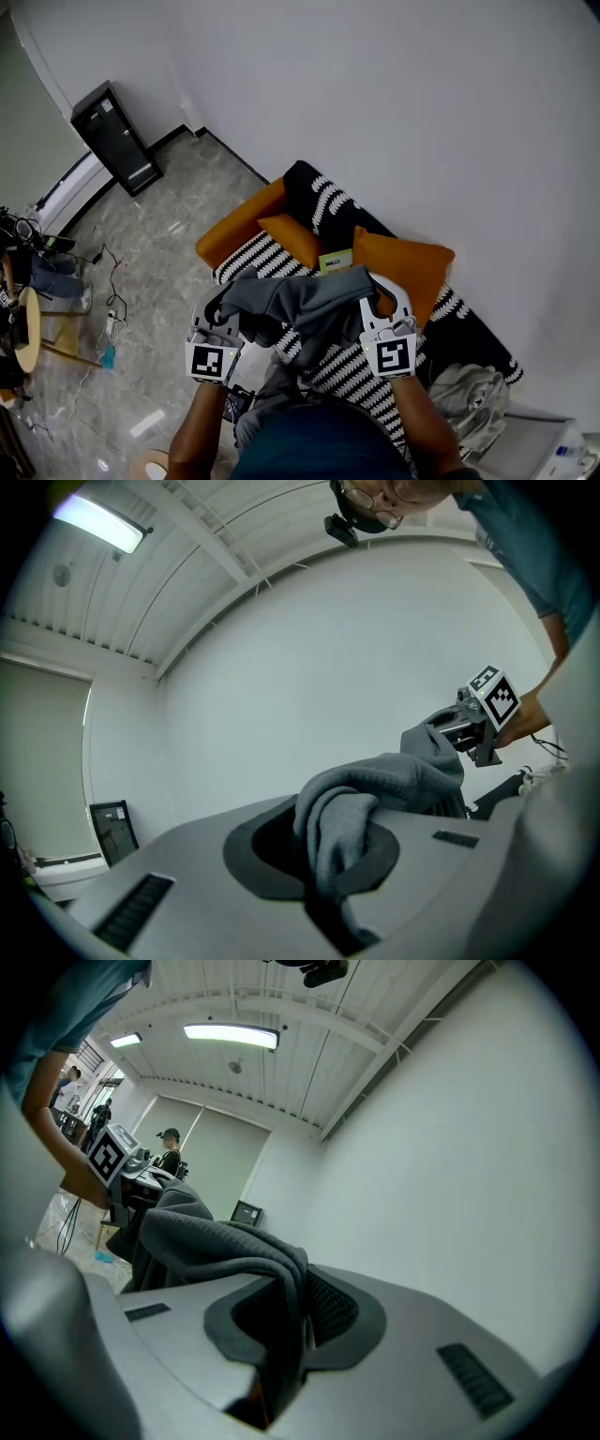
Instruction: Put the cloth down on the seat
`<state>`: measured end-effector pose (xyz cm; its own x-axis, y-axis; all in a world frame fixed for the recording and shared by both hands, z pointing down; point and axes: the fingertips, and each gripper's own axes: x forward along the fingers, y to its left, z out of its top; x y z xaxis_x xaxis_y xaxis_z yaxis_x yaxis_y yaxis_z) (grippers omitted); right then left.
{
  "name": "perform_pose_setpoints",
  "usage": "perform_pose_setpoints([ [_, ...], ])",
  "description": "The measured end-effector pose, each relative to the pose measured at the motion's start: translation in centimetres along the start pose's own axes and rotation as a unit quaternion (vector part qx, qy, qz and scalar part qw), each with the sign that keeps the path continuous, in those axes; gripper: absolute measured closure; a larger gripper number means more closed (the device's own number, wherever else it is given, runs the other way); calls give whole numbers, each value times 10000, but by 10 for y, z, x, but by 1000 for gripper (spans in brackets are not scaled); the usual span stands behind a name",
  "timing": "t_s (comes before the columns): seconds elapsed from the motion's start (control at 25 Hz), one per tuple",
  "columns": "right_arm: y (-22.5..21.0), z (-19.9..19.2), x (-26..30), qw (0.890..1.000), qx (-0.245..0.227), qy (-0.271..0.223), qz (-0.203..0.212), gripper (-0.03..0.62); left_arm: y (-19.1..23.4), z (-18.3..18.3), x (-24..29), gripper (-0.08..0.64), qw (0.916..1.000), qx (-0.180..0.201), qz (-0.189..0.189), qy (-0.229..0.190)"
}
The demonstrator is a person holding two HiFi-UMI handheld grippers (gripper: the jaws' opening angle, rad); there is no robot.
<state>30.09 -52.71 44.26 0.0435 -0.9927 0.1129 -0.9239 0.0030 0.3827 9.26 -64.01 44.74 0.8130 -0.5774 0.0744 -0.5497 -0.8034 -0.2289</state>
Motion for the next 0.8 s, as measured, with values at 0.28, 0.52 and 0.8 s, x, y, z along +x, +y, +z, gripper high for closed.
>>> perform_pose_setpoints([
  [0.28,-20,-25,35,10000,60,79,1,548,8,-25,46,543,9999,28,-32,92],
  [0.52,-26,-53,85,9996,154,181,128,548,26,-57,90,543,9995,-156,24,260],
  [0.8,-36,-96,139,9990,293,314,145,548,48,-97,141,543,9982,-345,-46,490],
])
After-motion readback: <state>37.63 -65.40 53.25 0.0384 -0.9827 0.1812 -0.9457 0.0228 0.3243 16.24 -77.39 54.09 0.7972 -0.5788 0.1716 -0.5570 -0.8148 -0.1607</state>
